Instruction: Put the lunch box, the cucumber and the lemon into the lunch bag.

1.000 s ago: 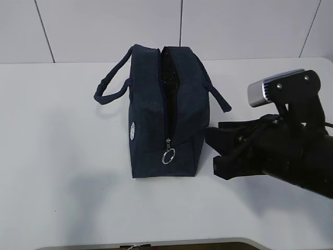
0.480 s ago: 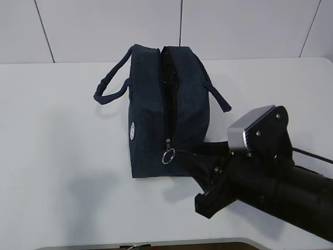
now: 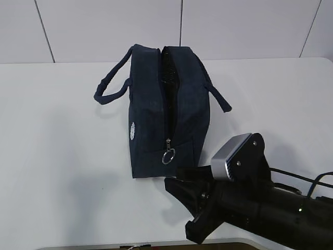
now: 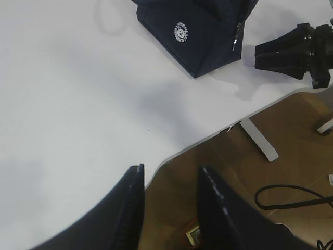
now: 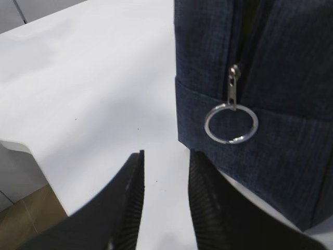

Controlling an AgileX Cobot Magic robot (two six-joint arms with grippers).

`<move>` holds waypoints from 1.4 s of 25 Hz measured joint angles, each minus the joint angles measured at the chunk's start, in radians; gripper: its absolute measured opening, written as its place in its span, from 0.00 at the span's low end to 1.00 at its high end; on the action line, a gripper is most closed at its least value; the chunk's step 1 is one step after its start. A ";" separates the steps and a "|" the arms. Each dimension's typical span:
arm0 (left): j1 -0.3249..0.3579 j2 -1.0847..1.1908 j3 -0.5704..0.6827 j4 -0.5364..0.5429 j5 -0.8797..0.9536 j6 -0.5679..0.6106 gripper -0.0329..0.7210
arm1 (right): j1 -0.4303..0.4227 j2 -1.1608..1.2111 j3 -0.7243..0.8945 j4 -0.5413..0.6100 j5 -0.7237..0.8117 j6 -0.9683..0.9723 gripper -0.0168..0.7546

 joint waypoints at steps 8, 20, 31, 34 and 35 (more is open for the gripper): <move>0.000 0.000 0.000 0.000 0.000 -0.019 0.36 | 0.000 0.042 0.000 0.027 -0.043 0.002 0.43; 0.000 0.000 0.001 0.000 0.000 -0.023 0.36 | 0.000 0.118 -0.066 0.083 -0.051 -0.008 0.52; 0.000 0.000 0.001 0.000 0.000 -0.025 0.36 | 0.000 0.166 -0.100 0.123 -0.073 -0.018 0.52; 0.000 0.000 0.001 0.000 0.000 -0.025 0.36 | 0.000 0.166 -0.109 0.132 -0.077 -0.034 0.52; 0.000 0.000 0.001 0.000 0.000 -0.025 0.36 | 0.000 0.166 -0.111 0.132 -0.077 -0.036 0.52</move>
